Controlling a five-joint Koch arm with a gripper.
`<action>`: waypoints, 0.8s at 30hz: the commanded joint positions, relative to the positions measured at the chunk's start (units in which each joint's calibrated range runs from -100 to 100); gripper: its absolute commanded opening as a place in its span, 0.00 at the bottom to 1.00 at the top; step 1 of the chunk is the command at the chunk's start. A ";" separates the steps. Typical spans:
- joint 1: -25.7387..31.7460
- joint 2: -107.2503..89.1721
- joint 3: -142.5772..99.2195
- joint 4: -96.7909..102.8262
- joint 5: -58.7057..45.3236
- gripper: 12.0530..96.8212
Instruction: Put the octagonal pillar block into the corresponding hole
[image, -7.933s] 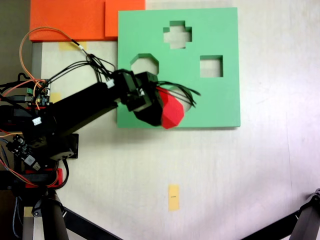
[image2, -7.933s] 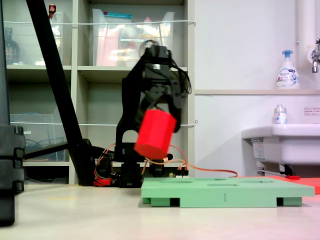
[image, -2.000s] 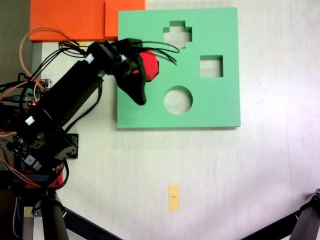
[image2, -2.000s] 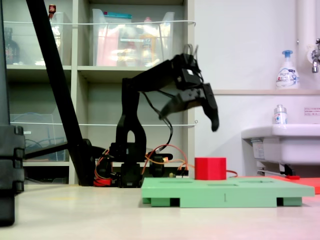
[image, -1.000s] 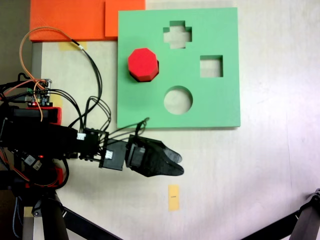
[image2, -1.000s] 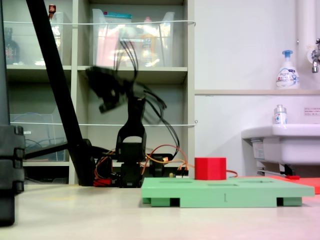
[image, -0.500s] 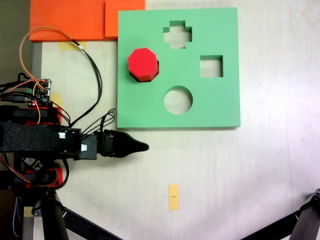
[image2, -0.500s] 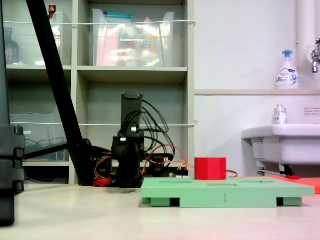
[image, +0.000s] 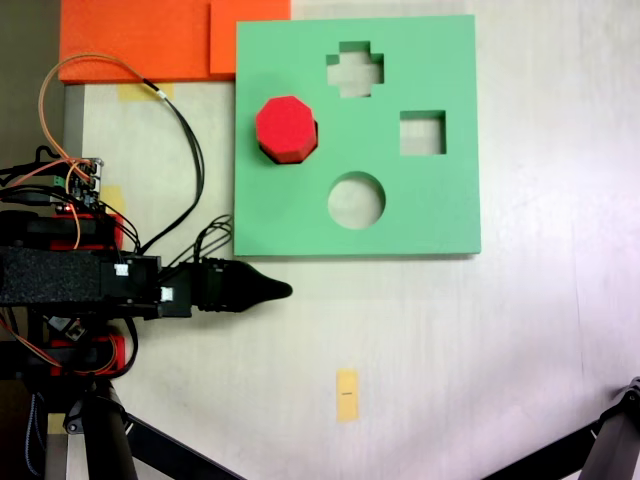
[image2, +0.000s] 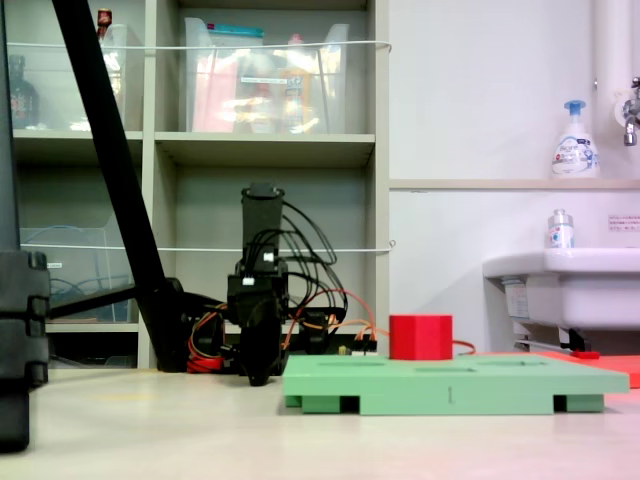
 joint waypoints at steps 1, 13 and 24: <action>0.29 -0.55 -1.18 -6.30 -0.29 0.45; 0.15 -0.55 -1.18 -6.21 -0.20 0.43; 0.15 -0.55 -1.18 -6.21 -0.20 0.43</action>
